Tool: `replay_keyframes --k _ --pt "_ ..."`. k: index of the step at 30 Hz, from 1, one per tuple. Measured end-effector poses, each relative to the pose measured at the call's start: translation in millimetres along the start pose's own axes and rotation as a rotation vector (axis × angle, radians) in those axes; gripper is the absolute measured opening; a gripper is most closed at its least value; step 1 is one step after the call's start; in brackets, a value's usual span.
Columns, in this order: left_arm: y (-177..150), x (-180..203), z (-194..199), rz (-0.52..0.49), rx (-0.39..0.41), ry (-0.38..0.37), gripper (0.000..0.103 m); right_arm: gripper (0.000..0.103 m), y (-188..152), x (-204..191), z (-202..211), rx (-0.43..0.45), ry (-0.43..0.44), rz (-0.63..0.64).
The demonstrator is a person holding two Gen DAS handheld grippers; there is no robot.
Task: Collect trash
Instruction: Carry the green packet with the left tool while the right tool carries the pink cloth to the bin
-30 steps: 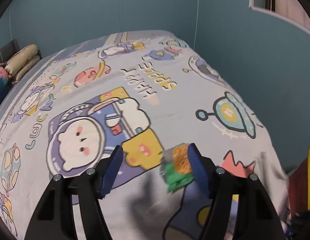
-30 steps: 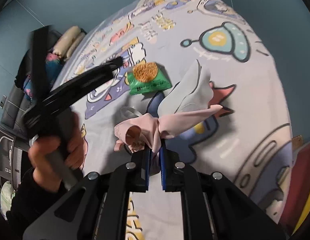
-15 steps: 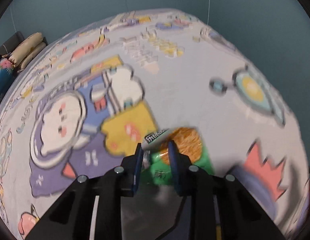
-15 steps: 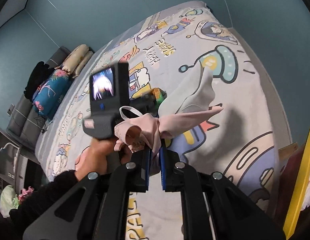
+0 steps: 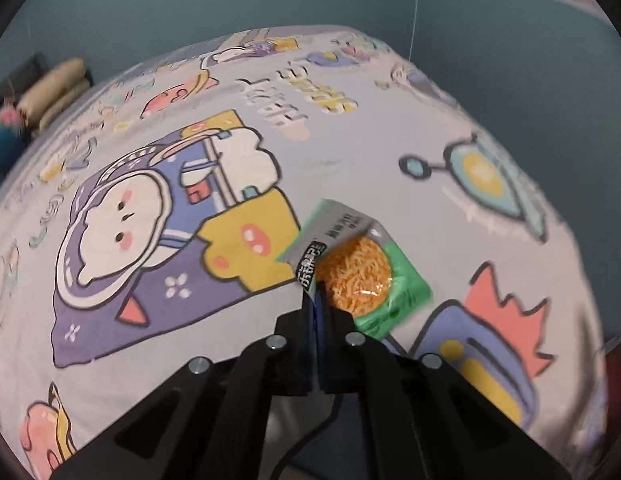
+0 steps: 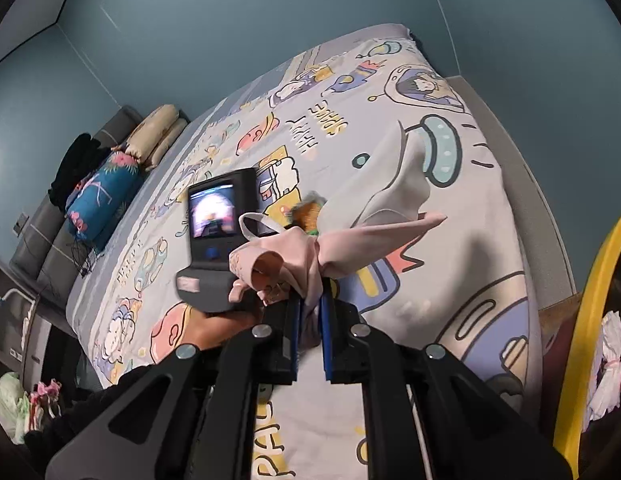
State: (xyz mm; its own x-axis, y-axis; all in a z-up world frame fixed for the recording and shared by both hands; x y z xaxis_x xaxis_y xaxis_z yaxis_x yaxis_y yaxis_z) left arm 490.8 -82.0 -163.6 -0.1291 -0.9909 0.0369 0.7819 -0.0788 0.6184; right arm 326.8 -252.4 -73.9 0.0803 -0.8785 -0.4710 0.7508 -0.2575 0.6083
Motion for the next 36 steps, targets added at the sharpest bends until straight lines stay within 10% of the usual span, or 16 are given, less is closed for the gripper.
replay_keyframes --k 14,36 --pt "-29.3 5.0 155.3 -0.013 0.166 -0.181 0.000 0.008 -16.9 25.6 52.3 -0.016 -0.001 -0.039" --pt "-65.0 214.4 294.5 -0.356 0.358 -0.322 0.001 0.008 -34.2 143.1 215.1 0.234 -0.274 -0.121"
Point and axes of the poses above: each gripper's, at about its wrist camera, not at the fingertips, and z roughly against the way its jaws point, x to its right, y to its top, the point moved 1 cm from there along -z, roughly the way its jaws point, and after that the axes turned 2 degrees about z, right-handed, at the moved point
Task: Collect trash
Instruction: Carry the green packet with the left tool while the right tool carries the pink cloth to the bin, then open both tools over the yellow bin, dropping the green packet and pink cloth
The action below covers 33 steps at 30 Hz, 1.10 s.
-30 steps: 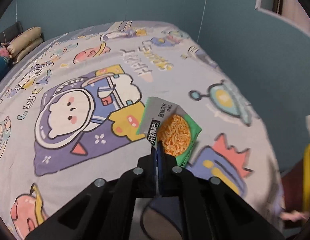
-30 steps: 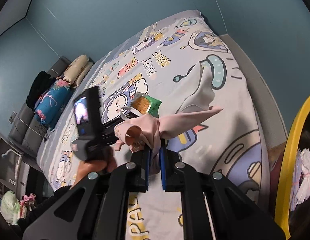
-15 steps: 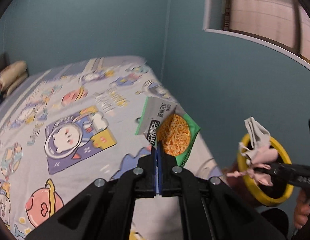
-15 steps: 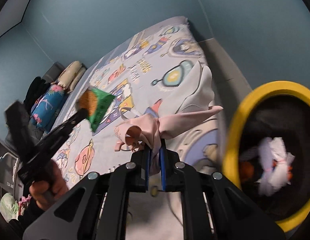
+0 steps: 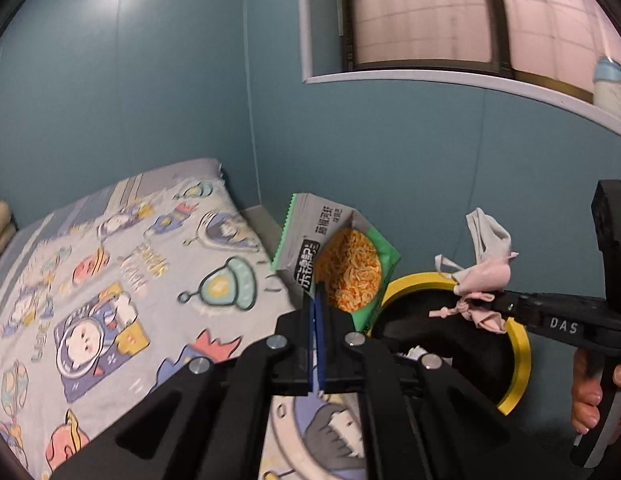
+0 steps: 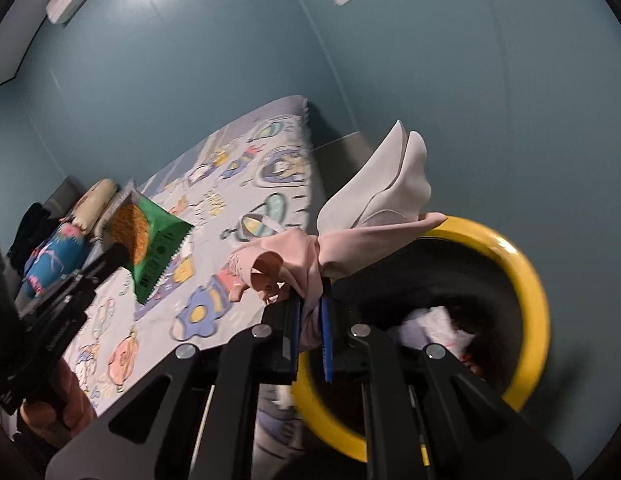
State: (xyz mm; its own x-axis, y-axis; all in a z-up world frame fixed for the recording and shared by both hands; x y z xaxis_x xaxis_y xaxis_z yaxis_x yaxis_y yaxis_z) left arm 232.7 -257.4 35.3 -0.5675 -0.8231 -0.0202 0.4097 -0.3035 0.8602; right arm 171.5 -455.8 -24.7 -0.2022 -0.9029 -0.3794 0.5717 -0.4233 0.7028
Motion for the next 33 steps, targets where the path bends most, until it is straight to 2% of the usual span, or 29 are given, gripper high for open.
replay_keyframes --k 8,13,20,33 --pt "8.2 51.3 -30.5 -0.047 -0.022 -0.024 0.001 0.008 -8.7 35.5 -1.7 -0.031 -0.094 -0.007" --pt "6.1 68.8 -54.5 -0.056 -0.052 -0.025 0.001 0.009 -15.3 46.9 -16.3 -0.103 -0.130 -0.003" --pt "-3.8 74.3 -85.6 -0.012 -0.122 -0.047 0.001 0.009 -20.2 53.3 -26.5 -0.138 -0.140 -0.016" --pt "-11.1 81.9 -97.7 -0.011 -0.135 -0.040 0.001 0.009 -21.5 52.2 -37.4 -0.178 -0.159 0.011"
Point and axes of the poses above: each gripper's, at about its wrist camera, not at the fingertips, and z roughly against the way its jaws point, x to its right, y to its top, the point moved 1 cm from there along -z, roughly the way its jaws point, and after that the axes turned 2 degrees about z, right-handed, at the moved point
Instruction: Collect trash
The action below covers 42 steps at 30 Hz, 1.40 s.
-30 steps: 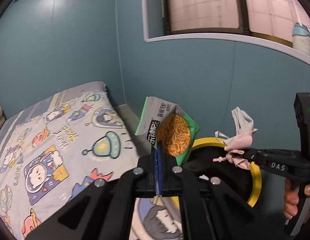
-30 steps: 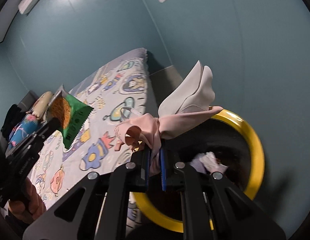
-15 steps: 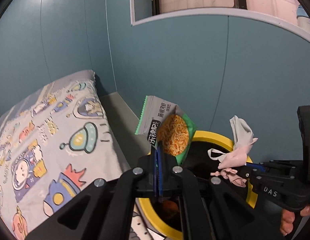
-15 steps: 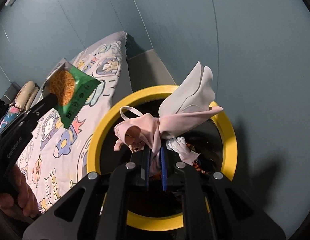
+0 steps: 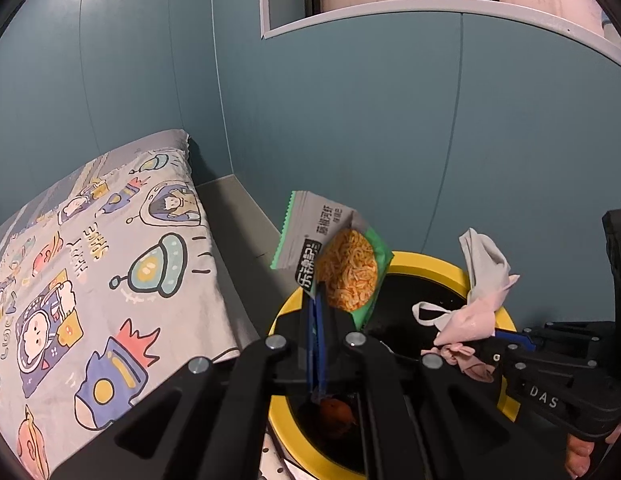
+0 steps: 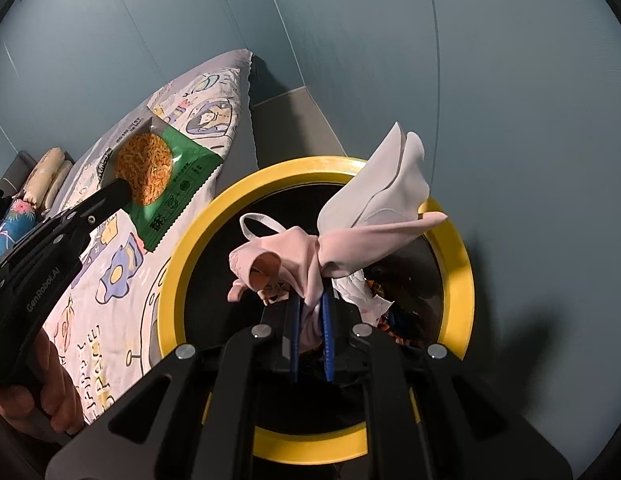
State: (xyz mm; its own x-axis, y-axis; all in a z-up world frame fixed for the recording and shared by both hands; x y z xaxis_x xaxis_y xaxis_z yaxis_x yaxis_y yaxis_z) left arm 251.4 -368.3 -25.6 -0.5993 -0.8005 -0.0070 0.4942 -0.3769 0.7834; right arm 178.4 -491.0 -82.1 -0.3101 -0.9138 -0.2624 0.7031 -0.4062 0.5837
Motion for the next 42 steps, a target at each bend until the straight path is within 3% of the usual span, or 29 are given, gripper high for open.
replay_keyframes --k 10,14,18,20,22,26,33,41,42 --pt "-3.2 -3.6 -23.6 0.035 -0.070 -0.009 0.002 0.009 4.5 2.9 -14.1 -0.041 -0.029 -0.003" --pt "-4.6 -12.5 -40.2 0.101 -0.132 -0.061 0.018 0.012 6.1 1.9 -13.0 -0.048 -0.051 -0.006" --pt "-5.5 -20.4 -46.8 0.158 -0.167 -0.121 0.030 0.033 8.0 2.8 -2.3 -0.021 -0.071 -0.032" --pt "-6.5 -23.0 -44.9 0.168 -0.167 -0.135 0.042 0.035 9.9 4.1 5.7 -0.007 -0.085 -0.049" --pt "-7.5 -31.2 -35.7 0.206 -0.156 -0.143 0.044 0.035 9.0 4.5 14.3 0.008 -0.080 -0.057" --pt "-5.7 -54.8 -0.9 0.270 -0.101 -0.142 0.044 0.035 6.2 -9.0 45.0 0.072 -0.101 -0.034" --pt "-23.7 -129.9 92.2 0.357 0.046 -0.037 0.044 0.035 0.3 -62.9 66.3 0.096 -0.045 0.069" --pt "-83.5 -221.3 190.9 0.442 0.156 0.171 0.044 0.035 -21.1 -200.3 65.9 0.119 0.097 0.306" --pt "-91.4 -229.4 203.4 0.447 0.169 0.198 0.048 0.036 -24.8 -214.8 66.8 0.127 0.108 0.324"
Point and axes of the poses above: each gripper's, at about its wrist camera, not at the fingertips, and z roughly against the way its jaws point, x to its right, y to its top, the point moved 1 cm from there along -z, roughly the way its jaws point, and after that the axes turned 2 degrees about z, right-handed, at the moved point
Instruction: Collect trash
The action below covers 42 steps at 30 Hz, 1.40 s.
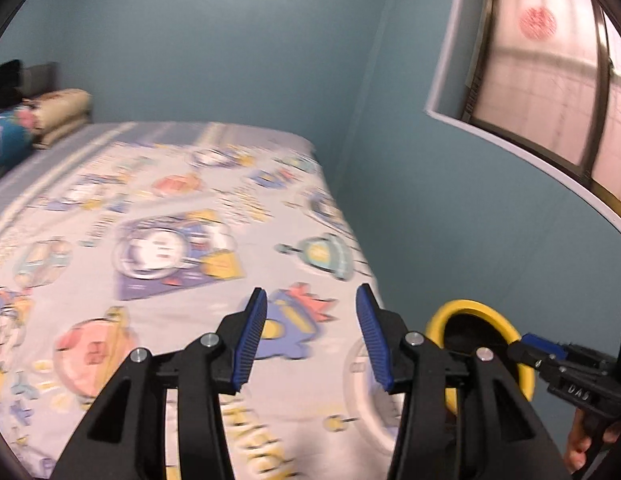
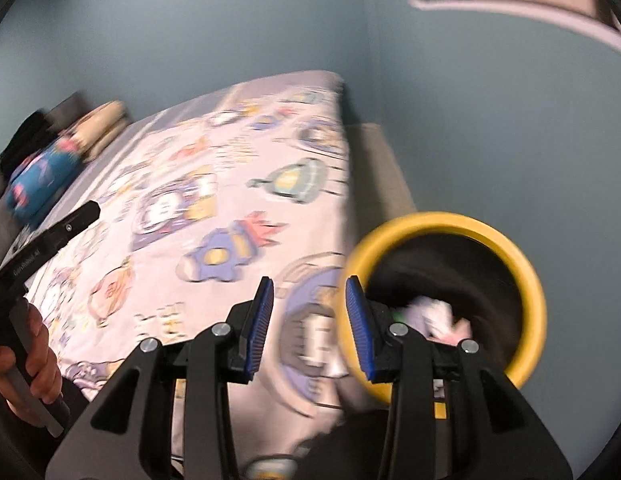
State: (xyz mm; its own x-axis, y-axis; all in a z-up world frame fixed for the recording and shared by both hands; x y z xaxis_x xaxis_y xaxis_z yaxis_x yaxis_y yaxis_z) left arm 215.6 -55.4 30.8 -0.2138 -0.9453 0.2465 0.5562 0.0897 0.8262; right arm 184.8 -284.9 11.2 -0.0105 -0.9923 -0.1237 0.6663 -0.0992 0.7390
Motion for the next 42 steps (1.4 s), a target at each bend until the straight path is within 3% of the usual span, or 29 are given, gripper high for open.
replay_keyframes --k 3,9,10,13,19,23,27,33,42 --pt "-6.2 -35.9 37.4 0.011 0.062 0.069 0.061 0.046 2.6 -37.4 2.6 0.049 -0.016 0.047" --pt "-18.7 -64.9 92.7 0.009 0.192 0.144 0.089 0.078 -1.5 -77.3 16.6 0.182 -0.090 0.040" --pt "-21.9 -66.9 101.3 0.007 0.214 0.149 0.091 0.086 -3.2 -80.3 19.4 0.210 -0.108 0.032" --pt "-32.3 -68.3 125.0 -0.001 0.268 0.173 0.095 0.094 -10.0 -88.4 30.8 0.289 -0.148 0.029" --pt "-50.1 -56.7 150.8 -0.028 0.343 0.215 0.095 0.095 -27.7 -97.1 57.4 0.419 -0.247 0.013" --pt "-60.2 -48.2 162.9 -0.028 0.376 0.209 0.095 0.095 -39.8 -97.4 70.2 0.482 -0.232 -0.010" --pt "-63.0 -44.6 166.3 -0.009 0.350 0.221 0.095 0.095 -48.6 -100.8 73.5 0.487 -0.229 -0.014" --pt "-71.3 -39.1 176.1 -0.010 0.378 0.259 0.095 0.095 -55.5 -102.1 76.1 0.486 -0.223 -0.019" --pt "-74.9 -30.5 174.8 -0.026 0.373 0.229 0.095 0.095 -59.4 -104.6 70.2 0.466 -0.222 -0.009"
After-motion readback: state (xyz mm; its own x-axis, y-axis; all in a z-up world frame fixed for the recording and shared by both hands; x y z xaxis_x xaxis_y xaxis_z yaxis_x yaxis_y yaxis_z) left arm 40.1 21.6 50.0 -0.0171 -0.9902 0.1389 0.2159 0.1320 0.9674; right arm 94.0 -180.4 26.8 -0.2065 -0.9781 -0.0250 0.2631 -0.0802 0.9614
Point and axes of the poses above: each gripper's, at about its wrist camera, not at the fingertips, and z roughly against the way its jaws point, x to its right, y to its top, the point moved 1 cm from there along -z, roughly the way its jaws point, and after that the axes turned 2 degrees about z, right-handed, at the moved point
